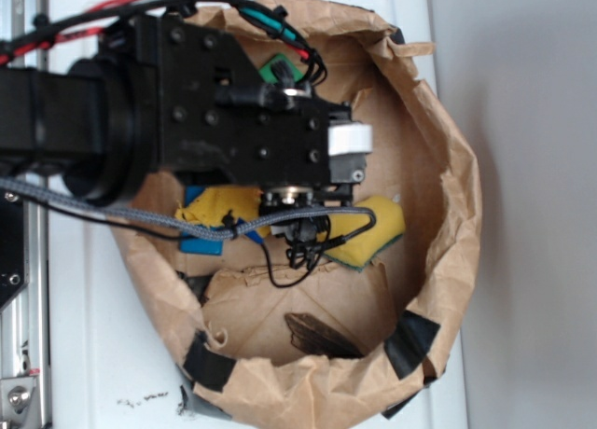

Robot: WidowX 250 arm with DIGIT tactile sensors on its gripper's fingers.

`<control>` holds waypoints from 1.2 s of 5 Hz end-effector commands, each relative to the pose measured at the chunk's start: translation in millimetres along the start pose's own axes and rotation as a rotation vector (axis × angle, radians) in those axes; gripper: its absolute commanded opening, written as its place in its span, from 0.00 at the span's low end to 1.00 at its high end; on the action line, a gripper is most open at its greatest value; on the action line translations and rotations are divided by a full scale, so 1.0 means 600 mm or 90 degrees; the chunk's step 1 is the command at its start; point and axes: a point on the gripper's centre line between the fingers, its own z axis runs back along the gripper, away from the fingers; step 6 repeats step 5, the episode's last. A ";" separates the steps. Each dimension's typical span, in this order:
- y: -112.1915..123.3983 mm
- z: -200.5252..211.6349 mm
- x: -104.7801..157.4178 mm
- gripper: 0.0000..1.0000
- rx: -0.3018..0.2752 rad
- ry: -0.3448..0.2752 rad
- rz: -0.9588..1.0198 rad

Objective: Grab the yellow cloth.

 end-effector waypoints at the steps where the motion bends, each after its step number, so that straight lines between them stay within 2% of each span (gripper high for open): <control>1: -0.003 0.056 0.014 0.00 -0.034 -0.095 -0.005; 2: 0.034 0.127 -0.048 0.00 -0.082 -0.112 0.002; 3: 0.017 0.185 -0.032 0.00 -0.102 -0.111 0.034; 4: 0.013 0.210 0.003 0.00 -0.135 -0.084 0.040; 5: 0.007 0.214 0.035 0.00 -0.143 -0.075 0.042; 6: 0.007 0.214 0.035 0.00 -0.143 -0.075 0.042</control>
